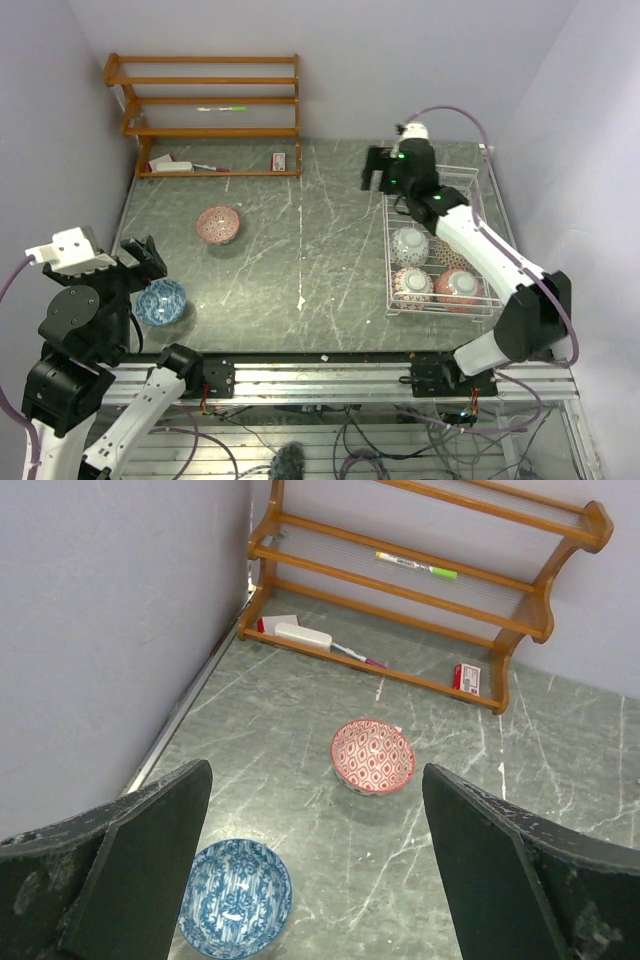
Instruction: Load the bowls into the dish rack
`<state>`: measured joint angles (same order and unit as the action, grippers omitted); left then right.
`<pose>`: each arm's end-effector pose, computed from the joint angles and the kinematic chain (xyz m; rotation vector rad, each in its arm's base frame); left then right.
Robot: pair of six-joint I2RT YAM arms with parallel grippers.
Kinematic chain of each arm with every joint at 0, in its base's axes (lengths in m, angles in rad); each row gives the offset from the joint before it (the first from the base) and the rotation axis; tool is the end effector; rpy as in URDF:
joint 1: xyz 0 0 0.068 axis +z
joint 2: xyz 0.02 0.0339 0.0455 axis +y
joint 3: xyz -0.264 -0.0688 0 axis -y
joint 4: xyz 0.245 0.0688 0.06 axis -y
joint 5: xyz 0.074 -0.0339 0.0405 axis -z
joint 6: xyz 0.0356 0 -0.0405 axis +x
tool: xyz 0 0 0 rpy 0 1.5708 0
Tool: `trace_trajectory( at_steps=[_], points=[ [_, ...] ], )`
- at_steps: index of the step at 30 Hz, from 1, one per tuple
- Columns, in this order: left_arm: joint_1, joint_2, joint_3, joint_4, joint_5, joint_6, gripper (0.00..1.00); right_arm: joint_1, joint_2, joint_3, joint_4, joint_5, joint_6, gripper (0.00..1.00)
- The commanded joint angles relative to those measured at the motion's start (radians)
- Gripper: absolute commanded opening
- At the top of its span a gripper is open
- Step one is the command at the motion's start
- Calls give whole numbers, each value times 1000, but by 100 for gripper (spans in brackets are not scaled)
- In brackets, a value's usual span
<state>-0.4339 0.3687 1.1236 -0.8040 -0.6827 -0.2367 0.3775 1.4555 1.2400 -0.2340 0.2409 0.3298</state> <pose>0.0208 0.0151 0.4152 -0.3630 1.5675 0.0338 0.3188 0.1173 0.3348 0.1046 2.0098 0.2085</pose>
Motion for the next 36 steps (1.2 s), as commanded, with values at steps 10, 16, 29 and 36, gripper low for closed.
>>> trace_trajectory(
  at_steps=[10, 16, 29, 36],
  points=[
    [-14, 96, -71, 111, 130, -152, 98, 266, 448, 277, 209, -402, 11, 90],
    [-13, 168, -148, 175, 178, -197, 98, 292, 674, 408, 310, -508, 121, 88],
    [-1, 549, -264, 417, 283, -383, 85, 254, 400, 189, 256, -321, 104, 88],
    [-3, 804, -242, 509, 237, -363, 73, 93, 197, -2, 301, -468, 154, 87]
  ],
)
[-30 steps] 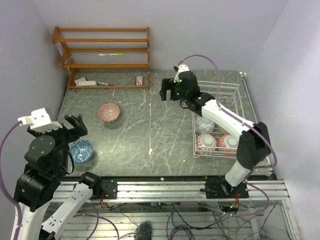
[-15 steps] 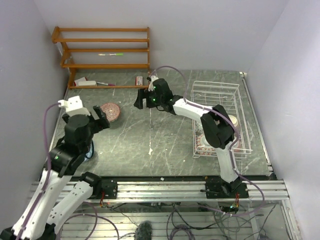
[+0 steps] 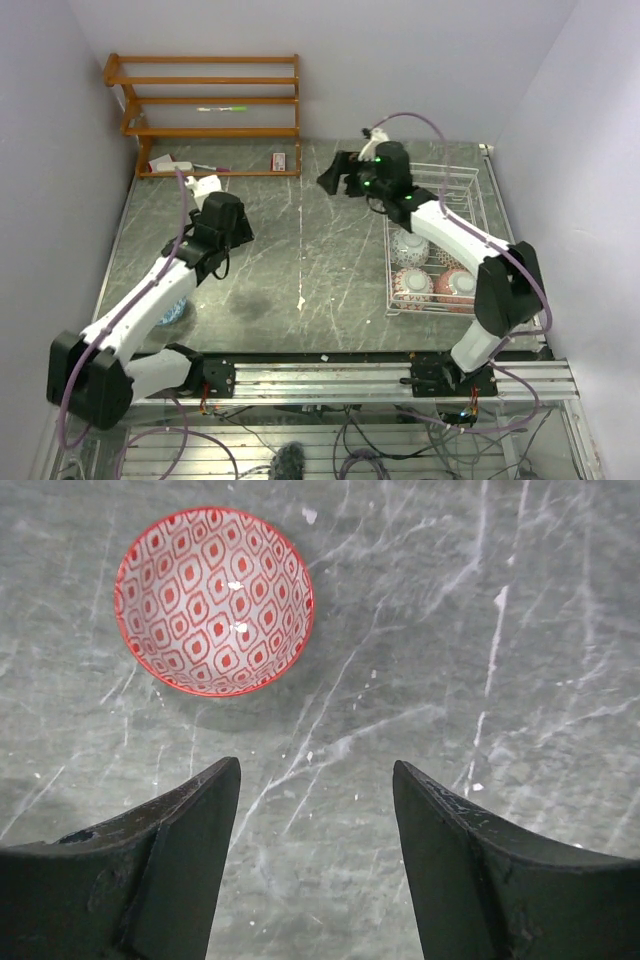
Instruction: Load the bowls into the dish rack
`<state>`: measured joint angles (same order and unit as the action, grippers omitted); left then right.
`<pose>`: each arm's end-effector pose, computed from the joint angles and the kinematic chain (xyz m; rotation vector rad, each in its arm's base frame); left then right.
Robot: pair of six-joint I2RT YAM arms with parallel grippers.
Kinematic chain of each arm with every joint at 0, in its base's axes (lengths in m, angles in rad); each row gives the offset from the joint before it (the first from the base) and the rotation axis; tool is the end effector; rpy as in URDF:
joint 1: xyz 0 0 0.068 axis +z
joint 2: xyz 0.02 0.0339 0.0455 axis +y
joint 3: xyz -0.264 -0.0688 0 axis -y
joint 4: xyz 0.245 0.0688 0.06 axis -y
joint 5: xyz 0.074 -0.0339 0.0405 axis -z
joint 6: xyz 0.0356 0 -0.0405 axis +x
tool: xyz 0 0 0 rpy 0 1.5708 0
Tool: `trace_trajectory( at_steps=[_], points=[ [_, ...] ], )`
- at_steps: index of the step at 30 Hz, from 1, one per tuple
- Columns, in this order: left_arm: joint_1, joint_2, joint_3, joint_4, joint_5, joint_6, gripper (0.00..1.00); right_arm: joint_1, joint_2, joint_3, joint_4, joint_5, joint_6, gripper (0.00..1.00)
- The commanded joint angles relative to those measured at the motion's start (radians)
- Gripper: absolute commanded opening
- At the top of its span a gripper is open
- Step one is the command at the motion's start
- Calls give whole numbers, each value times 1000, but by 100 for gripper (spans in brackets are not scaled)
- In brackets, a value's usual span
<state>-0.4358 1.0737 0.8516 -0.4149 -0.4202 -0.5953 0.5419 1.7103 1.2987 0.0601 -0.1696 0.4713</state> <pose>0.2164 -0.0847 0.2868 -0.3990 2.1105 -0.1345 0.3462 0.2154 0.2943 -0.1898 2.0007 0.8289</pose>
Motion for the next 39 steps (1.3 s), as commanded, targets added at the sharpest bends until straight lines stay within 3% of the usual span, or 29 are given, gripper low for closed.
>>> trace_trajectory(
  at_steps=[1, 5, 13, 22, 26, 33, 37, 39],
  points=[
    [-1, 139, 41, 127, -44, 3, 73, -80, -72, -66, 0, -61, 2, 87],
    [-1, 316, 83, 163, -108, 33, 72, -112, -116, -81, -9, -84, -2, 87],
    [0, 511, 140, 270, -199, 98, 71, -170, -139, -108, 12, -136, 23, 87],
    [1, 615, 130, 392, -304, 165, 67, -200, -135, -119, 17, -155, 35, 87],
    [3, 664, 126, 448, -260, 174, 53, -202, -137, -118, 7, -146, 28, 87],
    [4, 726, 130, 472, -242, 172, 52, -212, -163, -115, -21, -119, 9, 87],
    [3, 715, 130, 472, -214, 169, 18, -217, -171, -116, -28, -113, 10, 87],
    [3, 704, 132, 466, -199, 167, 13, -218, -177, -120, -26, -110, 13, 87]
  ],
)
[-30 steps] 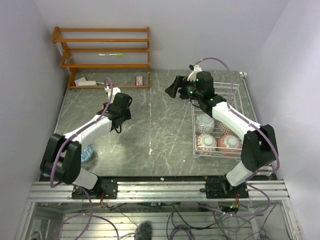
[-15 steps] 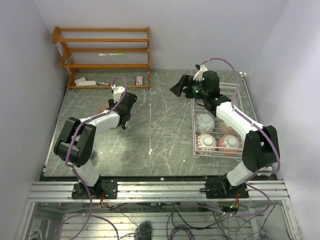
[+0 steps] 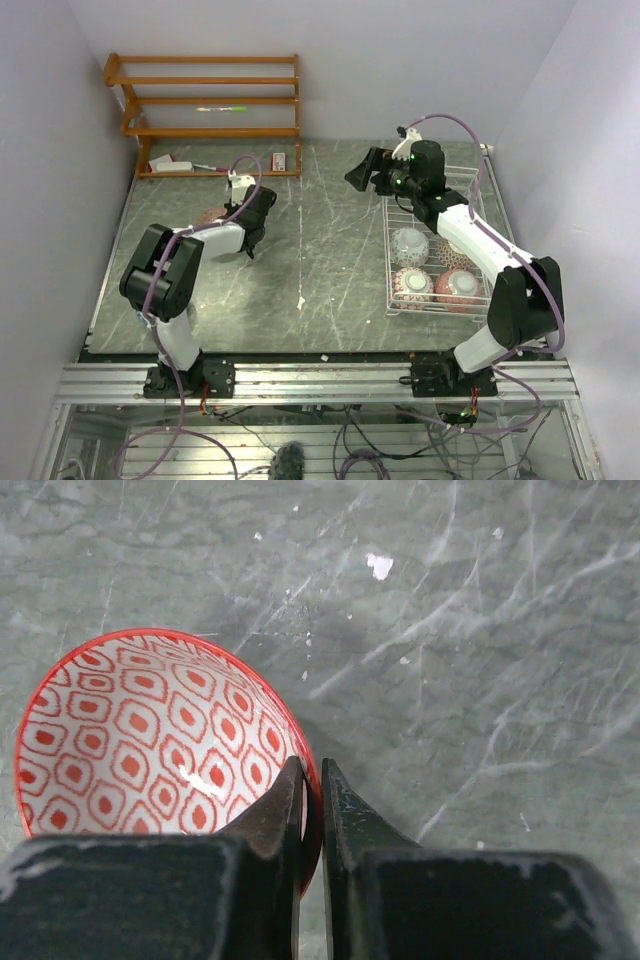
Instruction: Load the bowls into the dish rack
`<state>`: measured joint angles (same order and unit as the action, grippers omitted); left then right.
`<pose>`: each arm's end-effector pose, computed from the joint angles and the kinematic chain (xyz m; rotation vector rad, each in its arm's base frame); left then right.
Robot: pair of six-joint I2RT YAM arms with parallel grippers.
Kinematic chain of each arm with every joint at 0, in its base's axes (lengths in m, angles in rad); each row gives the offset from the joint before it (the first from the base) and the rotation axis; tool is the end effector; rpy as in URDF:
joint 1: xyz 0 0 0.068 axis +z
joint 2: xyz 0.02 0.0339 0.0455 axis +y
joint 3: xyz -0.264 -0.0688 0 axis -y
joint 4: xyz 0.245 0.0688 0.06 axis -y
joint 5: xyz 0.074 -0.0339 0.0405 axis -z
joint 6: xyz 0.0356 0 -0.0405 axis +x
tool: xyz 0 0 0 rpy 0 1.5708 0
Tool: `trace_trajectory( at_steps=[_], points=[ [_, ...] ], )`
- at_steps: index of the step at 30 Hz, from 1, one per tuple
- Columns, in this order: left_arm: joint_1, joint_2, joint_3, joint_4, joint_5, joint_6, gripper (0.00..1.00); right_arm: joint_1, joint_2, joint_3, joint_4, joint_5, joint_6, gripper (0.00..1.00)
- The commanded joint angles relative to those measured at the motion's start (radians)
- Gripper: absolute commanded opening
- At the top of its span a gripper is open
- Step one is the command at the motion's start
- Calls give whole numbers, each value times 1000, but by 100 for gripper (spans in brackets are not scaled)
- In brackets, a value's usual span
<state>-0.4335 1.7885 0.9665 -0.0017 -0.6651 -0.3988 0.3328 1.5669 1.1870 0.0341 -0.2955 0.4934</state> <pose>0.3333 -0.1301 0.1578 -0.2581 2.1922 0.3444 0.3467 0.1308 0.3057 -0.0476 1.9913 0.8289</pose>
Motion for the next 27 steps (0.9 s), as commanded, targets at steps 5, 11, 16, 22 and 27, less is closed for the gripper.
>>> trace_trajectory(
  at_steps=[5, 11, 16, 22, 27],
  points=[
    [-3, -75, 5, 36, 47, -29, 7, -17, -47, -18, -1, 23, -5, 87],
    [-86, -112, 33, -27, 70, -20, 7, -47, -77, 1, -58, 50, -9, 87],
    [-254, -116, 44, 20, 160, 13, 7, -106, -133, -3, -105, 80, -6, 87],
    [-394, -57, 123, 64, 267, 69, 7, -240, -231, -33, -152, 114, 0, 88],
    [-460, 75, 273, 42, 309, 114, 7, -316, -290, -65, -169, 123, 3, 88]
  ],
)
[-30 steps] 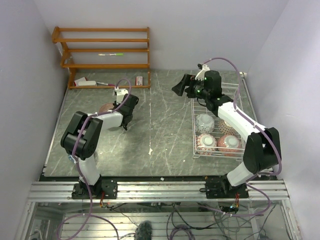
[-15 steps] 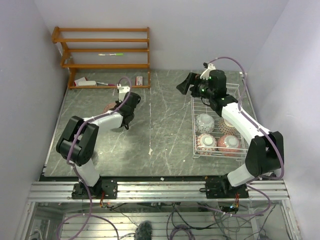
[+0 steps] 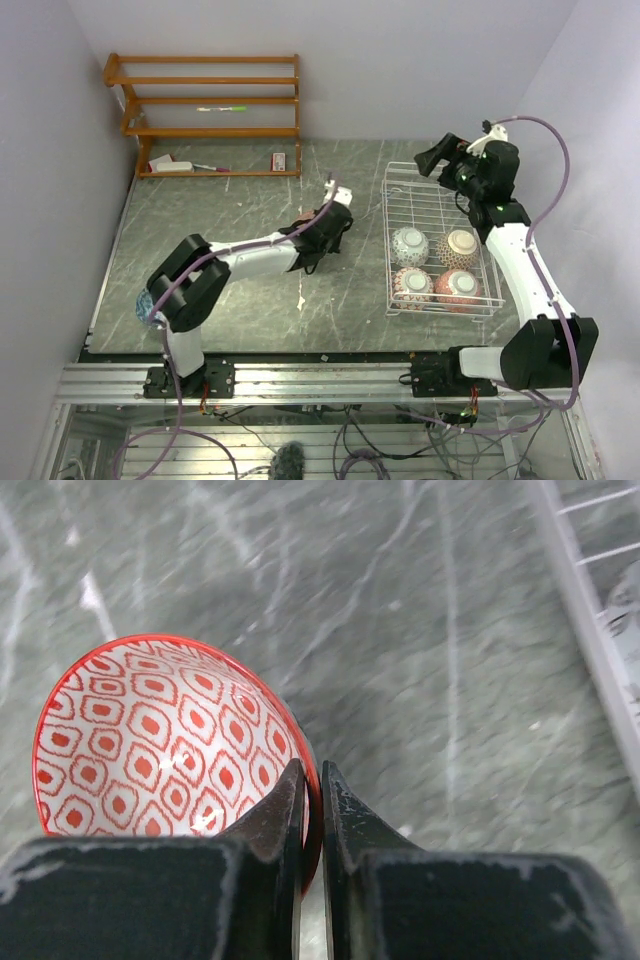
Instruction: Load the bowls into the dish rack
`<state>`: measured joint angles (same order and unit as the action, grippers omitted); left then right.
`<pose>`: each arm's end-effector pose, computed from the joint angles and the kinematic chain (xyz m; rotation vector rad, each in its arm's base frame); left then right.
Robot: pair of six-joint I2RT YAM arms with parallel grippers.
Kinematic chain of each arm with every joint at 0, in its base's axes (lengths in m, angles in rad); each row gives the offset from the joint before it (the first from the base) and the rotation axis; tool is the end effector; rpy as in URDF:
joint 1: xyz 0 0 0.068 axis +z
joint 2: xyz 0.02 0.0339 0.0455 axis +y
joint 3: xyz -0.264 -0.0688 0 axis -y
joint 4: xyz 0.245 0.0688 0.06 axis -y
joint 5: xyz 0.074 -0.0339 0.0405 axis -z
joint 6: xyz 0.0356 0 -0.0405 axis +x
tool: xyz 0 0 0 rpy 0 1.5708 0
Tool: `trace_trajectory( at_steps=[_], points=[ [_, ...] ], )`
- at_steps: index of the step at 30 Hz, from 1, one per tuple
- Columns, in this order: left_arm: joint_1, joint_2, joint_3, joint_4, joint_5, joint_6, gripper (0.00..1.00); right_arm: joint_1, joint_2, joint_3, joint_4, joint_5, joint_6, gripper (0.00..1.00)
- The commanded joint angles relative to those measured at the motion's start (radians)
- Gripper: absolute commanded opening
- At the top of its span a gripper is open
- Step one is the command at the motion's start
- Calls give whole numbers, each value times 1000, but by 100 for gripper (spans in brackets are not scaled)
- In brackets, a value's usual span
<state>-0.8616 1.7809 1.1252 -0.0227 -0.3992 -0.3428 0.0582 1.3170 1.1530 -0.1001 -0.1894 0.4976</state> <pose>0.2638 -0.2862 0.2028 0.3563 2.1674 -0.2280 0.3095 0.0247 0.3598 0.2737 1.8470 0.5612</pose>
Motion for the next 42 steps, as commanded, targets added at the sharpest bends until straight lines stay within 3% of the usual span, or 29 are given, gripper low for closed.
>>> trace_trajectory(
  at_steps=[1, 10, 17, 24, 29, 33, 39, 42],
  points=[
    [-41, 112, 141, 54, 41, 64, 7, -50, -46, -36, -37, 10, 0, 88],
    [-86, 282, 260, 66, 33, 80, 7, -86, -65, -75, -35, -12, -4, 88],
    [-96, 244, 243, 89, 18, 91, 34, -89, -60, -80, -22, -32, 4, 89],
    [-103, 192, 237, 95, 11, 101, 44, -90, -63, -79, -23, -29, -2, 89],
    [-106, 102, 207, 90, -5, 98, 51, -90, -67, -75, -22, -40, -3, 90],
    [-108, -47, 148, 6, -103, 39, 57, -92, -60, -61, -25, -74, -12, 95],
    [-78, -339, -19, -282, -394, -121, 65, -30, -31, -51, -15, -124, -28, 100],
    [31, -511, -142, -398, -377, -252, 69, 85, -3, -31, -28, -83, -52, 100]
  ],
)
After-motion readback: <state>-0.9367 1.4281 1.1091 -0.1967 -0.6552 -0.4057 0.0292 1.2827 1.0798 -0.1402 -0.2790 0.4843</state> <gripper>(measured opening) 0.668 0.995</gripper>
